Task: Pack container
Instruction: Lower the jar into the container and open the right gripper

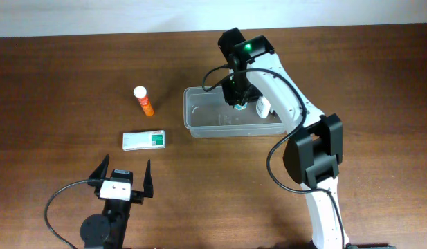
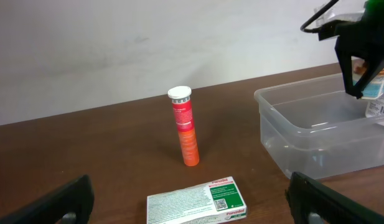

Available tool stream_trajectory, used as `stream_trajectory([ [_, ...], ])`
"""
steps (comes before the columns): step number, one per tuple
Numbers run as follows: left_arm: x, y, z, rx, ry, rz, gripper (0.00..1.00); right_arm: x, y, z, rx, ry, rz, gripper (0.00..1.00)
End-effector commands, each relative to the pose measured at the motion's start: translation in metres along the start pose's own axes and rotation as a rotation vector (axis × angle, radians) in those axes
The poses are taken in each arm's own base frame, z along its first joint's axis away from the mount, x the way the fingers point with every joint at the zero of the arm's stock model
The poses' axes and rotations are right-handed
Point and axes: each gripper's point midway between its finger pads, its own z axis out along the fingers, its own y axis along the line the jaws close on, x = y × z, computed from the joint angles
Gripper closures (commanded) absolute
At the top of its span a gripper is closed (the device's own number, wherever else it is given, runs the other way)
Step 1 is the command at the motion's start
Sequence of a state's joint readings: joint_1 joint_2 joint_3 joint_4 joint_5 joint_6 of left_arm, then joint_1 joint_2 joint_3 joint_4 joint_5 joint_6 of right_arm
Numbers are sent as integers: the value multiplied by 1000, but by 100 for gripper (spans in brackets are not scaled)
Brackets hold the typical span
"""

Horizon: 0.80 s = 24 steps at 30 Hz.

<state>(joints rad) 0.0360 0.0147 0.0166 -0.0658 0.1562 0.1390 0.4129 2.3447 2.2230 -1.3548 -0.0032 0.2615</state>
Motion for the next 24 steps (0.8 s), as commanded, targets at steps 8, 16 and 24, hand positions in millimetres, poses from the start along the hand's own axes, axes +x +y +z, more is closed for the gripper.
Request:
stream_trajectory([
  [8,2,2,0,-10,-1,16,1,-2,-18,26,34,39,26,63],
  [16,2,2,0,-10,-1,16,0,-3,-20,38,37,53,16,63],
  [24,2,2,0,-10,-1,16,1,-2,-27,49,73,67,16,63],
])
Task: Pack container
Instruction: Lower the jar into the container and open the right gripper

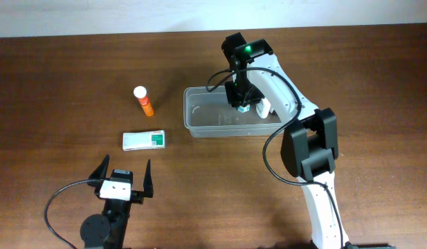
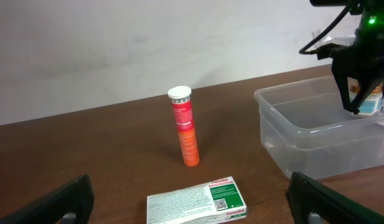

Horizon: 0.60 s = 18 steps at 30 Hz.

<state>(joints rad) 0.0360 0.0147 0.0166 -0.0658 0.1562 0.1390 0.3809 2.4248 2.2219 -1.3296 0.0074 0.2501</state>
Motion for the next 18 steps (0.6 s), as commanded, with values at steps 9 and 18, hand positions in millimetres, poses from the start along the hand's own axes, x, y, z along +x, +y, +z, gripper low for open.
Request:
stream_trajectory([
  [9,2,2,0,-10,-1,16,0,-2,-12,12,60,6,-3,63],
  [18,2,2,0,-10,-1,16,1,-2,-11,13,56,4,-3,57],
])
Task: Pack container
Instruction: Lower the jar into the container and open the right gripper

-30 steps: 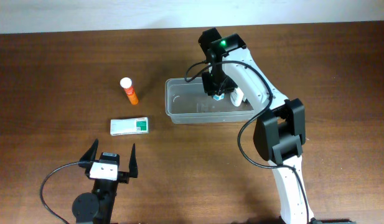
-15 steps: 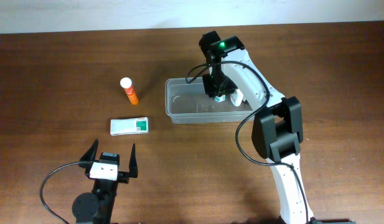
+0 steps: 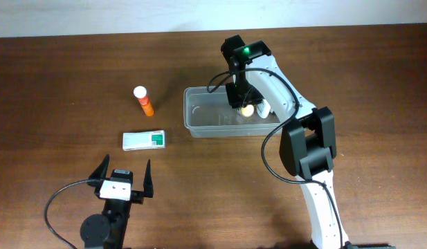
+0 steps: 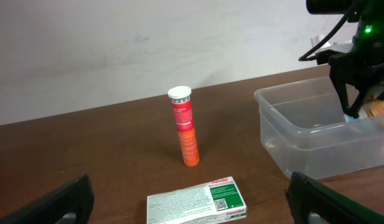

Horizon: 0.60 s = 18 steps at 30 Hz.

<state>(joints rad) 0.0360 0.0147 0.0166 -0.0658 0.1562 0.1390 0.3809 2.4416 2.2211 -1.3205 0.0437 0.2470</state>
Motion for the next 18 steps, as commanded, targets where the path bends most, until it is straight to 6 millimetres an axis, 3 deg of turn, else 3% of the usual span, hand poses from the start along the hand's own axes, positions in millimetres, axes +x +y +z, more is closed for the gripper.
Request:
stream_trajectory([
  [1,2,2,0,-10,-1,16,1,0,-5,5,18,4,1,57],
  [12,2,2,0,-10,-1,16,1,-1,-4,5,14,1,1,57],
  [18,2,2,0,-10,-1,16,1,2,14,1,-90,20,-3,57],
])
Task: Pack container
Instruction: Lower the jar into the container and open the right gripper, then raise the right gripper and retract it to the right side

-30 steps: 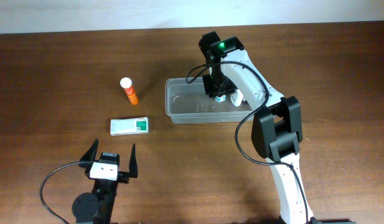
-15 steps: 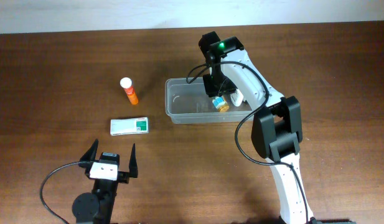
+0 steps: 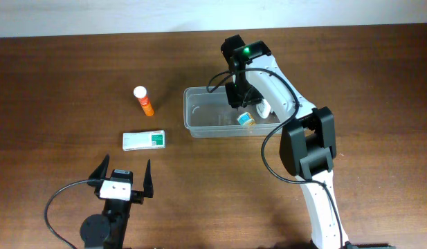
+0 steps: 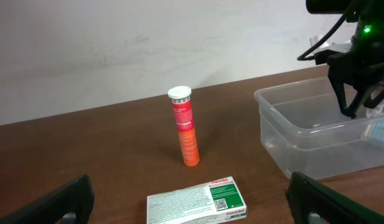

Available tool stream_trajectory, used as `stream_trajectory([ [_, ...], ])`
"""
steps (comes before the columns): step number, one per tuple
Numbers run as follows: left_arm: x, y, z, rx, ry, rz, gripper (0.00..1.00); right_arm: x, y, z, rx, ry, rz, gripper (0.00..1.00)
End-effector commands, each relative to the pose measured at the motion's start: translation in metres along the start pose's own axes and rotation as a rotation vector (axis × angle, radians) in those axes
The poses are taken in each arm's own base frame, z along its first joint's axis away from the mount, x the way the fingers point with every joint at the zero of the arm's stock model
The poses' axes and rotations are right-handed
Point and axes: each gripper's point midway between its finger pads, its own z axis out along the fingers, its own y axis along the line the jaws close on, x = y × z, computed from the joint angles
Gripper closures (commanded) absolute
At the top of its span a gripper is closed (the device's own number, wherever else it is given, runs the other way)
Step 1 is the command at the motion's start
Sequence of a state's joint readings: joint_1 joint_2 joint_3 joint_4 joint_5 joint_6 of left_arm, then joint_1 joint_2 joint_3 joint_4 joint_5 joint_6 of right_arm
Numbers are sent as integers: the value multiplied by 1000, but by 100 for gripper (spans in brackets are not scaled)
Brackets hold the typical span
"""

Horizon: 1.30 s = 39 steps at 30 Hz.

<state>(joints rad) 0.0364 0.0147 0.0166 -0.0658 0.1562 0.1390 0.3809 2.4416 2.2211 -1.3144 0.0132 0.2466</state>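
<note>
A clear plastic container (image 3: 188,112) stands right of centre; the left wrist view shows it (image 4: 285,146) at the right. A small blue-and-white bottle (image 3: 245,118) lies inside it, near a white item (image 3: 264,108). My right gripper (image 3: 241,102) hangs just over the container's inside, fingers apart and empty, also visible from the left wrist (image 4: 355,102). An orange tube (image 3: 144,102) with a white cap stands upright to the left (image 4: 185,127). A white-and-green Panadol box (image 3: 144,140) lies flat (image 4: 196,200). My left gripper (image 3: 125,166) rests open near the front edge, behind the box.
The brown wooden table (image 3: 61,83) ends at a pale wall along the back. The right arm's white links (image 3: 317,159) and cable run down the right side of the table.
The small bottle was at my right gripper's fingers over the container; now it lies on the container floor apart from them. The gripper has let it go. The left arm has not moved.
My right gripper held a small bottle above the container's right end. Then it was lower inside the container with the bottle, and lower again with the bottle tilted. Now the bottle lies loose in the container. Tube, box and left gripper stayed put.
</note>
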Motion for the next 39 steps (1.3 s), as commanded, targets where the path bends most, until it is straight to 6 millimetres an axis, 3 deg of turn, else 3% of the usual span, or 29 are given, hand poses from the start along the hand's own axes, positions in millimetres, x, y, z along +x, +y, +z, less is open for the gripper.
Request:
stream_trajectory([
  [1,2,2,0,-10,-1,16,1,2,12,0,-78,18,-3,57],
  [6,2,2,0,-10,-1,16,1,-4,28,-18,-163,-9,-36,50],
  [10,2,2,0,-10,-1,16,1,-10,34,-47,-202,-46,-40,48],
  [15,2,2,0,-10,-1,16,1,-13,34,-106,-220,-128,-45,47],
  [19,2,2,0,-10,-1,16,1,-9,29,-170,-238,-241,-51,43],
  [27,2,2,0,-10,-1,16,1,11,-22,-286,-180,-524,15,25],
  [30,2,2,0,-10,-1,16,1,25,-46,-321,-180,-606,59,9],
  [32,2,2,0,-10,-1,16,1,35,-63,-340,-174,-650,91,1],
  [36,2,2,0,-10,-1,16,1,59,-102,-369,-140,-717,175,1],
  [39,2,2,0,-10,-1,16,1,78,-141,-376,-77,-726,270,2],
])
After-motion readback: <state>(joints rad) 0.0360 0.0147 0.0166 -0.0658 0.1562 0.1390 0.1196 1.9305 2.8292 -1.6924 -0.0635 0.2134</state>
